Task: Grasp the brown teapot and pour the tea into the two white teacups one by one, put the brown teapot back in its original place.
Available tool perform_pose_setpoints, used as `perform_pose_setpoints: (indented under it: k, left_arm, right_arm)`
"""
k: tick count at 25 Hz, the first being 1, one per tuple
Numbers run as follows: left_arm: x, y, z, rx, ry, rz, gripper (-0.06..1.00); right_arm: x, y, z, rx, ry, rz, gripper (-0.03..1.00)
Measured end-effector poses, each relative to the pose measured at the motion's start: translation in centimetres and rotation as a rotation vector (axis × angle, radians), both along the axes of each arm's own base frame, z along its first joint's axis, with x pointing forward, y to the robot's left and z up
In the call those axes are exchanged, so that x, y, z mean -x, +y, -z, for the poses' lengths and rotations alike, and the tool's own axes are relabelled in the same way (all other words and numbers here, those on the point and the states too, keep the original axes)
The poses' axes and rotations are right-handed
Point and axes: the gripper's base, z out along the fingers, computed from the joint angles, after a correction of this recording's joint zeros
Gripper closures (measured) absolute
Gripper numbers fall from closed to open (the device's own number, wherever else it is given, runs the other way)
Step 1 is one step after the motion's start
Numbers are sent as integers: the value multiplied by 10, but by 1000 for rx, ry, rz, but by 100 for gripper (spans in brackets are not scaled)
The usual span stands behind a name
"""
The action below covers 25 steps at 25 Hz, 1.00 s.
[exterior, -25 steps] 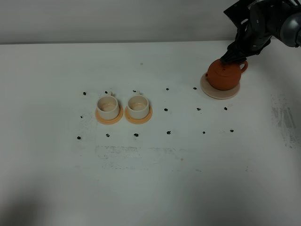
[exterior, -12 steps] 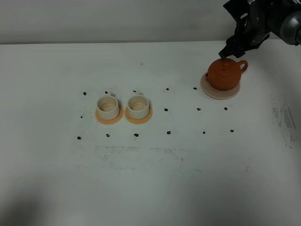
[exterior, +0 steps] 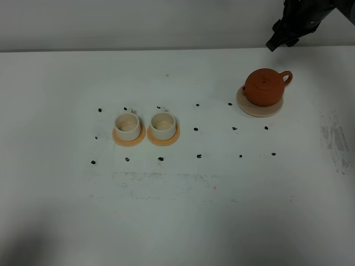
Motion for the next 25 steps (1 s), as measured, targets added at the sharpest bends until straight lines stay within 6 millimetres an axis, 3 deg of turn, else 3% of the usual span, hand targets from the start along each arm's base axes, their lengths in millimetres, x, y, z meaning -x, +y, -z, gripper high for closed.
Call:
perform_pose_setpoints:
  k: [7, 15, 20, 25]
  left_arm:
    - [0, 0, 0, 0, 0, 0, 52]
    - [0, 0, 0, 0, 0, 0, 52]
    - [0, 0, 0, 1, 0, 0, 52]
    - [0, 0, 0, 1, 0, 0, 52]
  right_arm:
    - [37, -7, -36, 39, -91, -190, 45]
    - [83, -33, -48, 189, -319, -358, 45]
    - [83, -30, -37, 155, -302, -391, 49]
    - [65, -32, -17, 136, -344, -350, 49]
